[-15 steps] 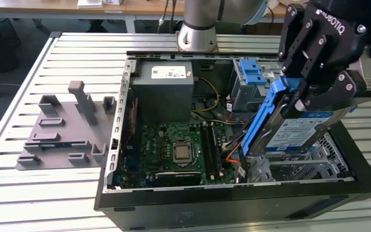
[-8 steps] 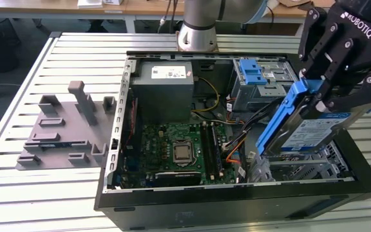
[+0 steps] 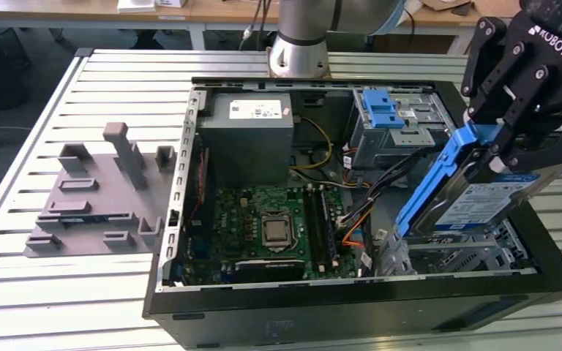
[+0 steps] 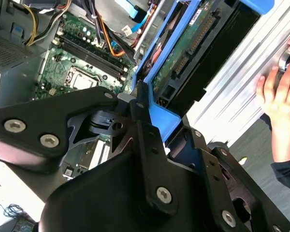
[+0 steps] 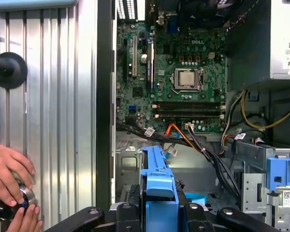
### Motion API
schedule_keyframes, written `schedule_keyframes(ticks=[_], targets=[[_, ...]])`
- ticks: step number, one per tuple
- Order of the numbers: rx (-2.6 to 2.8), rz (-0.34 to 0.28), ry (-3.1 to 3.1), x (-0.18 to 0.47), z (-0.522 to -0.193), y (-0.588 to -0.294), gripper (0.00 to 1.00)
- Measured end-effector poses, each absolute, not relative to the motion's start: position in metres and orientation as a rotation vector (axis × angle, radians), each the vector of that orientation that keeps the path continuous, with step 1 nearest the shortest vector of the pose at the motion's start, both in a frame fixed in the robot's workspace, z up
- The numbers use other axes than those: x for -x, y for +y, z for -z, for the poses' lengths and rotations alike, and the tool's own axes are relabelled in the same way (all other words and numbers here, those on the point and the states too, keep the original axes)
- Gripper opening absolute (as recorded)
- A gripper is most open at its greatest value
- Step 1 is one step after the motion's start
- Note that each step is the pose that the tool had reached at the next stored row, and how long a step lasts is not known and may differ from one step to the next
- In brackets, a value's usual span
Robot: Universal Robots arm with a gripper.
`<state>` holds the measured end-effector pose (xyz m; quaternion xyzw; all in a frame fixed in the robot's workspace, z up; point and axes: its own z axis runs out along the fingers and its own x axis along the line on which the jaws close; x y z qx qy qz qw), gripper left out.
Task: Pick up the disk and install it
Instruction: 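Insert the disk into the insertion slot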
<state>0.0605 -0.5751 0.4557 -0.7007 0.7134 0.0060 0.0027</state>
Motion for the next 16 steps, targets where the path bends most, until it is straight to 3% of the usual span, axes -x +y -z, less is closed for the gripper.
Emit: schedule_keyframes(ticks=[16], targets=[[2.196, -0.019, 2.238, -0.073, -0.446, -0.575, 0.36]])
